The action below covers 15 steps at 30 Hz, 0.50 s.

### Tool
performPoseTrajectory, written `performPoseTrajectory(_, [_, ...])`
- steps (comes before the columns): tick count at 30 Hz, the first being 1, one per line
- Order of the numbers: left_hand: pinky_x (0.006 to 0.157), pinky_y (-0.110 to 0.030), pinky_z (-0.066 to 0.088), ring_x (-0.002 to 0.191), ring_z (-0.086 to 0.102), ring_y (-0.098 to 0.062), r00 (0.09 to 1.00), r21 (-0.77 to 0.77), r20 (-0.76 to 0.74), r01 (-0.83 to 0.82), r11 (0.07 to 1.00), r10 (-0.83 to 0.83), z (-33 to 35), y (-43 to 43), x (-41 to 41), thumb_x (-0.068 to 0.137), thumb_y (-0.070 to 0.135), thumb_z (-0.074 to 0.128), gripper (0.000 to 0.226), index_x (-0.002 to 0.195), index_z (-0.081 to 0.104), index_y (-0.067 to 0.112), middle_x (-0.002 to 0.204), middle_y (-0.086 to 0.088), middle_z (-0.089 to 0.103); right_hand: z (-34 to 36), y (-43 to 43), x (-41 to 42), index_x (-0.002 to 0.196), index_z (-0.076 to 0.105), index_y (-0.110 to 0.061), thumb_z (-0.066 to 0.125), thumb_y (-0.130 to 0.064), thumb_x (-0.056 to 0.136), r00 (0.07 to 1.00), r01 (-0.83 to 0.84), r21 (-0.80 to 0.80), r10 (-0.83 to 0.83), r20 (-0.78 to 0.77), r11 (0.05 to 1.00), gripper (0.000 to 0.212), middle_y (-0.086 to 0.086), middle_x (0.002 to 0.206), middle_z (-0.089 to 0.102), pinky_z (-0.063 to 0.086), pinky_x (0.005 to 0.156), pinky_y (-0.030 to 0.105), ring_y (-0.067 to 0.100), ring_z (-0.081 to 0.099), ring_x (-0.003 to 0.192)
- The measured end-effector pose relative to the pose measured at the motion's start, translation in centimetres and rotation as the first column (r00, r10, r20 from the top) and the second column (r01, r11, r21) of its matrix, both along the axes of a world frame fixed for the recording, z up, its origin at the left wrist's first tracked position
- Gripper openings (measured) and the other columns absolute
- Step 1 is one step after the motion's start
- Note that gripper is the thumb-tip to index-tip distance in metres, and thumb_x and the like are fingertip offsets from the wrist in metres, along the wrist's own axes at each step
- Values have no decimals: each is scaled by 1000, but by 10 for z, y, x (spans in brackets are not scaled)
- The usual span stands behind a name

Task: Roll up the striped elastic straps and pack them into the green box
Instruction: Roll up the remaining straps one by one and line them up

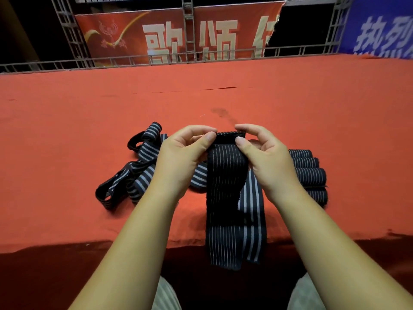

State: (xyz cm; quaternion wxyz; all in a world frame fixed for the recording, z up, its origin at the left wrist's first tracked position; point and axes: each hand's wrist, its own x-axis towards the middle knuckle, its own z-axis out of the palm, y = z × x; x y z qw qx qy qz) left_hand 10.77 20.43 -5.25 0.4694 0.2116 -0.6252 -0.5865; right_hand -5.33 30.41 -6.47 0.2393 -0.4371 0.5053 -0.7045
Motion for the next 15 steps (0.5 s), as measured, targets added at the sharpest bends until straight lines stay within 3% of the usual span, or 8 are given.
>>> performPoseTrajectory(3, [79,-33,61,89,76,-20,1000,-1,26,-13,1000,13,-10,2,4,99,12,76,11,108,81,12,97,-9,81,-8,5,5,116,76,-23,68,-10,104,1000,16,7,-15,-20,1000,20,22,98,78,61,75,34,18,74,82])
performPoseTrajectory(7, [64,-15,52,76,73,-5,993,-12,84,-88,996,89,-24,6,9,97,13,78,10,106,82,12,86,4,80,-20,8,8,117,74,-17,65,-8,105,999,-4,27,5,-32,1000,17,3,93,75,58,71,23,10,71,81])
performPoseTrajectory(12, [78,-19,57,97,77,-10,991,-39,105,-85,996,89,-33,4,11,94,5,80,12,103,83,13,102,-1,84,-32,3,1,108,75,-17,70,-17,104,997,13,32,-11,-80,999,6,9,99,79,61,82,35,15,74,89])
performPoseTrajectory(15, [87,-28,59,104,77,-16,996,-18,75,-42,999,43,-38,1,5,92,-2,78,21,107,80,13,106,-3,83,-37,-1,-6,118,74,-21,69,-12,104,997,-9,29,11,-81,1000,17,0,95,78,61,83,30,11,74,92])
